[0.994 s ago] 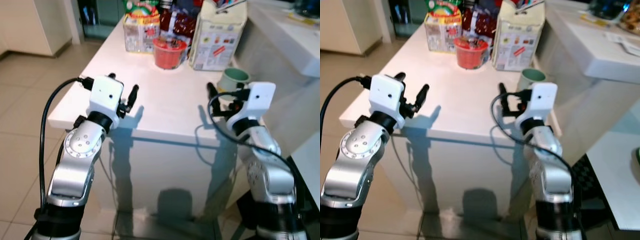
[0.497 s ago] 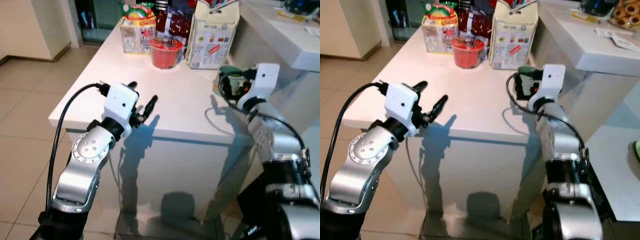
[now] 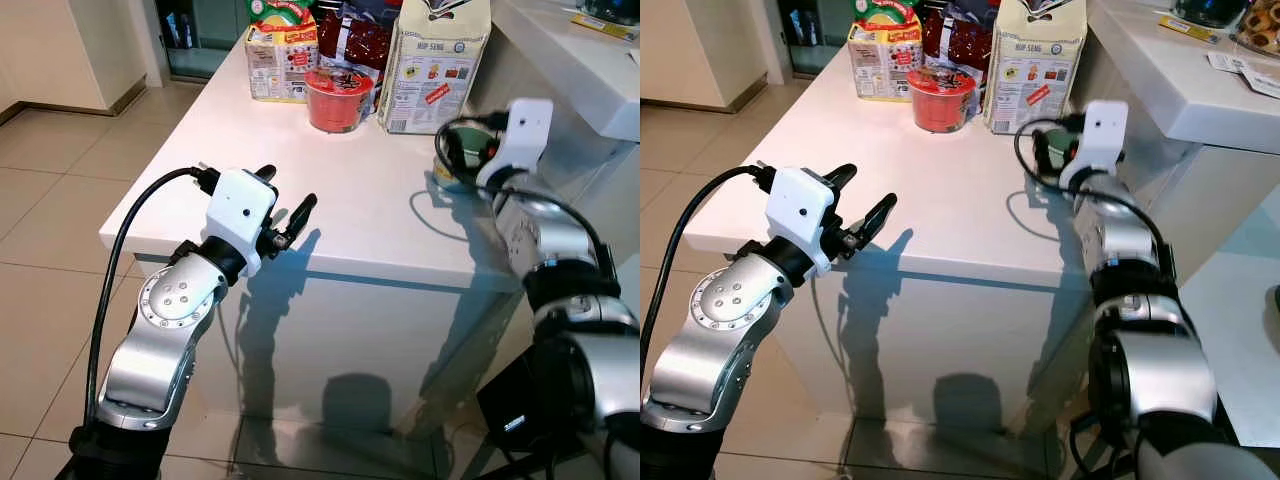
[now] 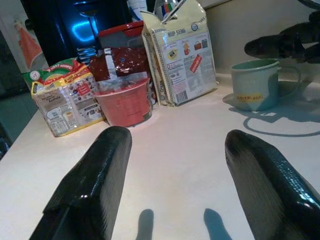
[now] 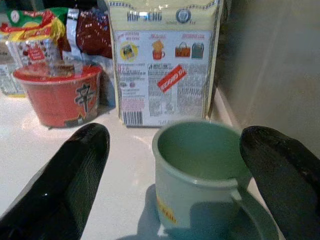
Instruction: Setting the table
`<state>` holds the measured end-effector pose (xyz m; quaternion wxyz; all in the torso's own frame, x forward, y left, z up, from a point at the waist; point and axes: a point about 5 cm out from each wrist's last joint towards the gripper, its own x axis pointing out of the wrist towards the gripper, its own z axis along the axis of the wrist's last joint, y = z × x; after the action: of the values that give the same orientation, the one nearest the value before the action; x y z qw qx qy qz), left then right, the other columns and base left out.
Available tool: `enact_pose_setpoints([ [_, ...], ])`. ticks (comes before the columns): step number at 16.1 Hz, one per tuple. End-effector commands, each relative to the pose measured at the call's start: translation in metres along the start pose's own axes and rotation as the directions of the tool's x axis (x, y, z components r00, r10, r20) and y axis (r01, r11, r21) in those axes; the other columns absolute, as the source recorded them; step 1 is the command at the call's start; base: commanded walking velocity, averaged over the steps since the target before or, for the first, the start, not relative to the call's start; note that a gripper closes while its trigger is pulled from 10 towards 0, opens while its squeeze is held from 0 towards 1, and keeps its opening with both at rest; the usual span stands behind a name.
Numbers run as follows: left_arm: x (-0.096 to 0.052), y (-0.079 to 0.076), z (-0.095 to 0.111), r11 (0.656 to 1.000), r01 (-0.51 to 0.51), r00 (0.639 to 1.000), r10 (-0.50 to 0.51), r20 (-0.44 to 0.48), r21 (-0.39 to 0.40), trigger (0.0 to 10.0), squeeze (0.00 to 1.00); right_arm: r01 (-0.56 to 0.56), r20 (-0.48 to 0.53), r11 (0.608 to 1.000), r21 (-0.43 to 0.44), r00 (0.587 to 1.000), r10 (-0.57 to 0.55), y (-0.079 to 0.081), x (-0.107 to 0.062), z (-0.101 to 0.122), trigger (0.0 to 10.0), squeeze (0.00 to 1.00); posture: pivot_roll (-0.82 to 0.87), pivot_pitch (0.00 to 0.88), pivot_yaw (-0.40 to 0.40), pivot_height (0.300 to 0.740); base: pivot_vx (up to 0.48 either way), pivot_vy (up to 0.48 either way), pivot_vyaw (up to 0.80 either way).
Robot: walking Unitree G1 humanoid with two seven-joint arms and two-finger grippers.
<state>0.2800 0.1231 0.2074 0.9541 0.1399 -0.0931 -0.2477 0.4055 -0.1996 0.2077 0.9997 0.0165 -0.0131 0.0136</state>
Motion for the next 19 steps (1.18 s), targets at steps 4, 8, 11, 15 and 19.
enact_pose_setpoints([
  [4,-0.001,-0.005,0.002,0.999,0.032,0.999,-0.032,-0.003,-0.003,10.0,0.0,0.106,-0.037,0.992,-0.061,0.993,-0.109,-0.022,0.0,-0.003,10.0,0.0,0.01,0.0,-0.061,0.74,0.0,0.0,0.0],
  [8,-0.001,-0.006,0.001,0.999,0.032,0.999,-0.032,-0.007,-0.002,10.0,0.0,0.076,-0.146,0.997,-0.033,0.986,-0.08,-0.02,-0.002,-0.022,10.0,0.0,0.01,0.0,-0.07,0.74,0.0,0.0,0.0],
  [11,-0.002,-0.004,0.001,1.0,0.025,1.0,-0.025,-0.006,0.002,10.0,0.0,0.003,-0.181,0.999,0.039,0.983,0.004,-0.011,-0.003,-0.03,10.0,0.0,0.02,0.0,-0.077,0.74,0.0,0.0,0.0],
  [15,-0.002,-0.003,0.001,1.0,0.017,1.0,-0.017,-0.004,0.008,10.0,0.0,-0.071,-0.178,0.996,0.056,0.981,0.079,0.002,-0.001,-0.031,10.0,0.0,0.02,0.0,-0.079,0.74,0.0,0.0,0.0],
  [19,-0.001,-0.001,0.002,1.0,0.011,1.0,-0.011,0.0,0.014,10.0,0.0,-0.138,-0.155,0.988,0.065,0.977,0.146,0.017,0.0,-0.031,10.0,0.0,0.03,0.0,-0.076,0.74,0.0,0.0,0.0],
])
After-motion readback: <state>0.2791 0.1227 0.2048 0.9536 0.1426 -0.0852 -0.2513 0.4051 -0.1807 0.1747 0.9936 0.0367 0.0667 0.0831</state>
